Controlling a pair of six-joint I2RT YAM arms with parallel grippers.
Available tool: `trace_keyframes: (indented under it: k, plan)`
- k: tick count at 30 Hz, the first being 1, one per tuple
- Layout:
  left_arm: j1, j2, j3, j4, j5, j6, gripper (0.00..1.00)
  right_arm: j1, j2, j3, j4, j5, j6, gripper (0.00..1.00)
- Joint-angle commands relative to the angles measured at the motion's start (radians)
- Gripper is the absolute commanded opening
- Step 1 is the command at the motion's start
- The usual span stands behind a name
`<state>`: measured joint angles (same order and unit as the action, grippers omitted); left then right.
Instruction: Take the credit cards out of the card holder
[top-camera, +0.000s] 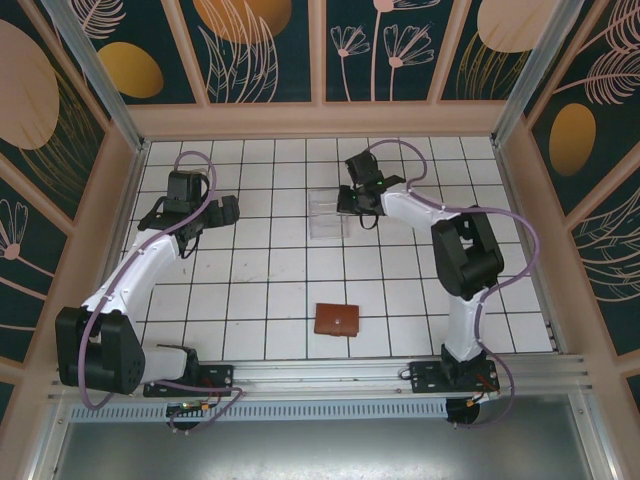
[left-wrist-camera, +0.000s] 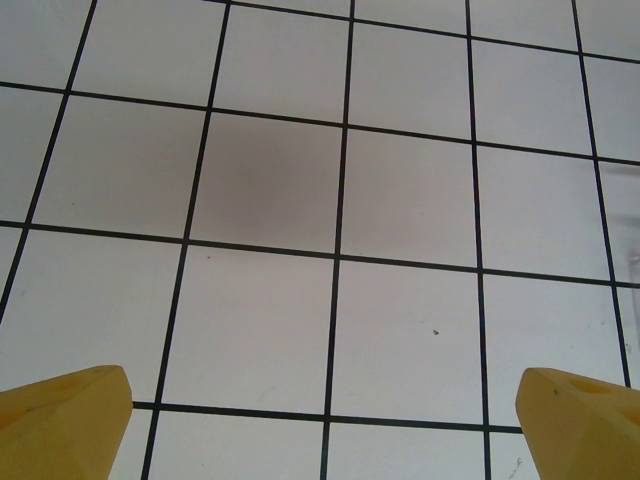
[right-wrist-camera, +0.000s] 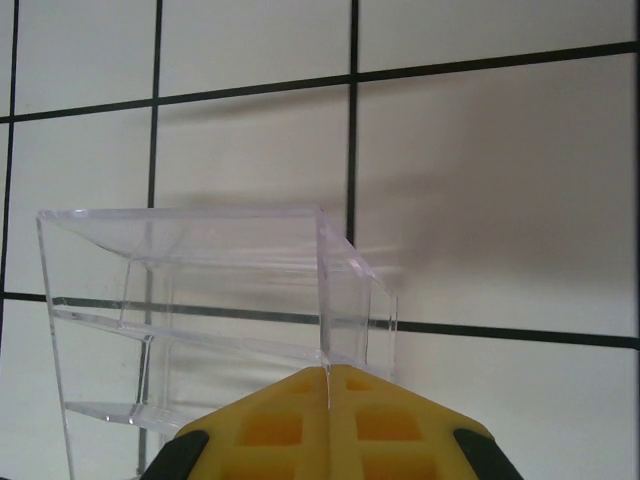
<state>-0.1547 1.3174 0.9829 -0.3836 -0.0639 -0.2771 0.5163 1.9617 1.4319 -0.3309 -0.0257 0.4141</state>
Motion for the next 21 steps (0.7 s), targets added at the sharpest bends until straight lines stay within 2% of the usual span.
trace_keyframes:
  k: [1, 16, 21]
  plan:
    - [-0.002, -0.010, -0.005, -0.015, 0.002, 0.019, 0.99, 0.010, 0.031, 0.063, 0.018, 0.036, 0.065, 0.00]
    - [-0.002, 0.005, -0.004, -0.018, 0.003, 0.023, 0.98, 0.011, 0.104, 0.137, 0.017, 0.075, 0.097, 0.01]
    - [-0.002, 0.009, -0.005, -0.023, 0.004, 0.023, 0.99, 0.013, 0.089, 0.142, 0.003, 0.102, 0.087, 0.12]
